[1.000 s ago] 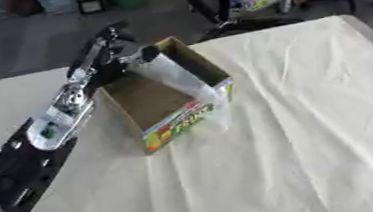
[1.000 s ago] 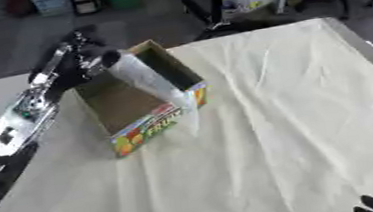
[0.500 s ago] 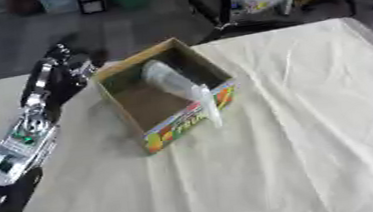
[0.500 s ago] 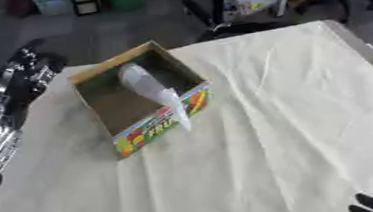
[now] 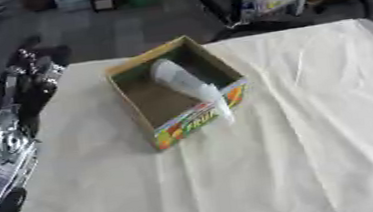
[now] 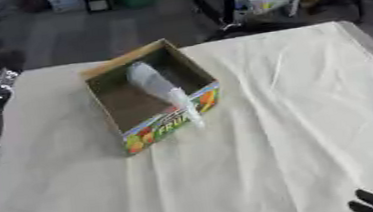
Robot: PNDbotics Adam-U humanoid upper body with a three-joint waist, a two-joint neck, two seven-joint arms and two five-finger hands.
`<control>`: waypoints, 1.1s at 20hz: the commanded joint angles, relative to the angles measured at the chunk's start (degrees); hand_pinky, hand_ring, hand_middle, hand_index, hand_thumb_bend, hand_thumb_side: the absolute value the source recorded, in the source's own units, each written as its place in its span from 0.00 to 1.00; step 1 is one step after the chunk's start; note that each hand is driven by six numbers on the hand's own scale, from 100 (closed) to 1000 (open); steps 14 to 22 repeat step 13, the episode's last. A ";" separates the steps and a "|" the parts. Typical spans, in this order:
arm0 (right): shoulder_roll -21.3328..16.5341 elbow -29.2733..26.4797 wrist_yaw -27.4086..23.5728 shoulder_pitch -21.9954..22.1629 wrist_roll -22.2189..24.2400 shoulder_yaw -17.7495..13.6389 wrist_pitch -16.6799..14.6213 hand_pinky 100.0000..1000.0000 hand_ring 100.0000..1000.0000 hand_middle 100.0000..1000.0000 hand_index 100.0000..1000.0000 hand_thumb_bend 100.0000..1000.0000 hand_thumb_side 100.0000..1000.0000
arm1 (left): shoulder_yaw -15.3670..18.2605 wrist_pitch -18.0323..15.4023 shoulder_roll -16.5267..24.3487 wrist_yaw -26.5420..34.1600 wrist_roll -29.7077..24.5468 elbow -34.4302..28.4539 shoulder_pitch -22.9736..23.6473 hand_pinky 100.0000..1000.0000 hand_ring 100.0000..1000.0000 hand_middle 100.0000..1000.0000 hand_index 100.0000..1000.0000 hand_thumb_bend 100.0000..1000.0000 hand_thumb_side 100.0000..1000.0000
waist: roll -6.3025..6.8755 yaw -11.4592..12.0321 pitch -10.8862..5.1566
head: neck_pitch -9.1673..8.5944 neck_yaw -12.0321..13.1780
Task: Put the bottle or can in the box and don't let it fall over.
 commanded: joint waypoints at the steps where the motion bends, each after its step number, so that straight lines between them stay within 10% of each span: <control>1: -0.41 -0.47 0.19 -0.46 -0.24 -0.44 0.14 0.73 1.00 1.00 1.00 0.00 0.41 | 2.90 -0.03 -3.41 -2.98 1.88 -5.19 2.70 0.89 0.99 0.63 0.89 0.67 0.53 | -0.02 0.29 -1.01 | 1.60 0.93; 10: -0.86 -0.24 -0.18 0.83 -0.51 -0.70 0.43 0.73 1.00 1.00 1.00 0.00 0.41 | 4.19 -0.74 -15.27 -10.88 5.12 -6.39 10.31 0.89 0.99 0.63 0.89 0.64 0.51 | -0.34 1.36 -2.97 | 5.72 2.44; 22: -0.84 -0.06 -0.16 0.74 -0.71 -0.77 0.51 0.73 1.00 1.00 1.00 0.00 0.41 | 3.50 0.53 -16.68 -13.29 4.85 -6.39 9.83 0.89 0.99 0.63 0.89 0.64 0.51 | -0.41 1.15 -3.07 | 5.95 2.34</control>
